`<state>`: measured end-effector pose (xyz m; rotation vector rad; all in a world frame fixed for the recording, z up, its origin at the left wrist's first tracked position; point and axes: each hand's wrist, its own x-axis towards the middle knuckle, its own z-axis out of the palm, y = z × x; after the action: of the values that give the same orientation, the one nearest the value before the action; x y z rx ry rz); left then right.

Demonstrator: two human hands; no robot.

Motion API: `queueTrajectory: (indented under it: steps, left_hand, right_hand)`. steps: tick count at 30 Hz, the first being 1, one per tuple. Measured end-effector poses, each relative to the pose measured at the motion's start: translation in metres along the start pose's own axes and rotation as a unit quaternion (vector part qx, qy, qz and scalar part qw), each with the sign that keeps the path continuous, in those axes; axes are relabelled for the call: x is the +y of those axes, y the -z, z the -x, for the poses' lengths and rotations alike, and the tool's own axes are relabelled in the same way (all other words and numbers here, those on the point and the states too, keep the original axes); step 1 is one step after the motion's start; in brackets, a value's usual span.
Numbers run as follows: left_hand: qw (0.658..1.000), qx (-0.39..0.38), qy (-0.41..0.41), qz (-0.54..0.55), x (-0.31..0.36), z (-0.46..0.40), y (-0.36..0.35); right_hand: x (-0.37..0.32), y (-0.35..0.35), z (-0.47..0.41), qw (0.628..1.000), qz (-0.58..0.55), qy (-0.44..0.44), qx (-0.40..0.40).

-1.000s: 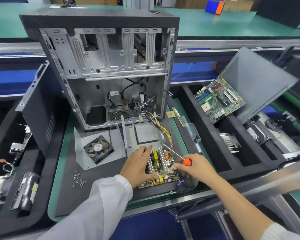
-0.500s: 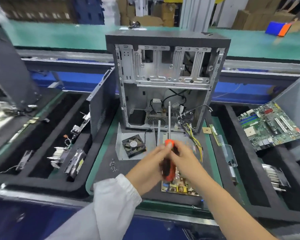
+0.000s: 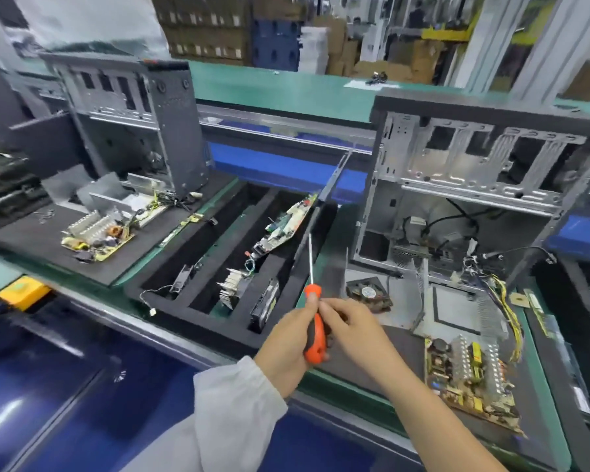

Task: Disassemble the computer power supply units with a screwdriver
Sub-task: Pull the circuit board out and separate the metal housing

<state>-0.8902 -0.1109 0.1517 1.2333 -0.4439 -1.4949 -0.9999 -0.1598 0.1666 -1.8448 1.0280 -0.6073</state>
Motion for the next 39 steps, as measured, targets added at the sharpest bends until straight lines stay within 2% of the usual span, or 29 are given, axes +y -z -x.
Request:
queueTrajectory:
  steps: [3,6,9,16,22,26,31,35,39]
  left_hand:
    - [0.999,0.022,-0.005,0.03,0.019,0.014,0.063]
    - [0.999,0.035,-0.013,0.033,0.04,0.026,0.134]
    - [0.998,0.036,-0.029,0.031,0.065,0.035,0.203]
    - [0.993,0.104,-0.039,0.038,0.109,0.041,0.329]
    - [0.98,0.183,-0.046,0.06,0.148,0.011,0.42]
    - [0.956,0.279,-0.073,0.059,0.176,-0.009,0.491]
    - [0.912,0.395,-0.074,0.087,0.215,-0.027,0.587]
    - [0.865,0.492,-0.06,0.078,0.237,-0.038,0.661]
    - [0.849,0.515,-0.059,0.102,0.256,-0.055,0.727]
  right_hand:
    - [-0.027,-0.063,-0.015,1.0,-0.007,-0.01,0.009]
    - [-0.058,-0.133,-0.029,0.994,-0.095,-0.044,0.001]
    - [-0.091,-0.195,-0.043,0.989,-0.141,-0.037,-0.016]
    - [-0.148,-0.304,-0.088,0.987,-0.143,-0.03,-0.062]
    - [-0.176,-0.379,-0.157,0.982,-0.111,-0.02,-0.154]
    - [-0.193,-0.444,-0.225,0.975,-0.025,0.005,-0.22]
    - [-0.225,-0.53,-0.293,0.948,0.04,0.053,-0.311]
    - [-0.246,-0.598,-0.331,0.924,0.037,0.029,-0.38]
    - [-0.266,-0.665,-0.371,0.908,0.059,0.031,-0.413]
